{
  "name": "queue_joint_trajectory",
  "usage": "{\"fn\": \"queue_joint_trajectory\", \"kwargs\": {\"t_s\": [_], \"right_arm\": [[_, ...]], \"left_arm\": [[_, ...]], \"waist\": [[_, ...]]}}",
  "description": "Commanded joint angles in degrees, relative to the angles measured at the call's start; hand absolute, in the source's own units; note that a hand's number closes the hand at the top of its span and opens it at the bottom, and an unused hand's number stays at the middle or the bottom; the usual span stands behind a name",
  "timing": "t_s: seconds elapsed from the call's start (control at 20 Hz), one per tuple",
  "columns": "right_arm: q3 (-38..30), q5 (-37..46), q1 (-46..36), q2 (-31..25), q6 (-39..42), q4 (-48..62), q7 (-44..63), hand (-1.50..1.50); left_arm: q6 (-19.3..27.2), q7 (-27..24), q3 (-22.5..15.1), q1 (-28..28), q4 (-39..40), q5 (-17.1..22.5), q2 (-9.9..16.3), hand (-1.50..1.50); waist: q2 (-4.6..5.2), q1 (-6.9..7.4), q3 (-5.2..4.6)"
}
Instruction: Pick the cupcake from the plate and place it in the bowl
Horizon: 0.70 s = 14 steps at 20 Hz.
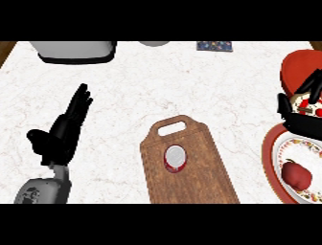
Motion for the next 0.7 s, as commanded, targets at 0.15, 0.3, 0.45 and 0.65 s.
{"fn": "queue_joint_trajectory", "kwargs": {"t_s": [0.15, 0.3, 0.45, 0.65], "right_arm": [[-5.55, -1.42, -12.01, -8.98, 5.68, -2.8, 17.9, 1.5], [-6.94, -0.97, -16.65, -9.66, 4.01, 3.33, 17.76, 1.5], [-8.93, -0.21, -20.76, -12.01, 2.9, 10.43, 15.7, 1.5], [-10.86, -0.39, -22.73, -13.42, 1.85, 20.81, 11.68, 1.5]], "left_arm": [[0.68, 3.03, -1.85, 1.02, -3.62, -1.19, -0.91, 0.0], [3.41, -0.78, -3.17, -0.18, 0.68, -3.64, -3.85, 0.0], [-0.3, -0.61, -0.83, 0.17, 0.96, -0.5, -1.34, 0.0], [1.99, 1.78, -2.17, -0.82, -1.09, -2.86, -2.36, 0.0]], "waist": [[-0.01, 0.52, 0.03], [0.18, 0.46, 0.04], [0.24, 0.62, 0.05], [0.3, 0.86, 0.07]]}}
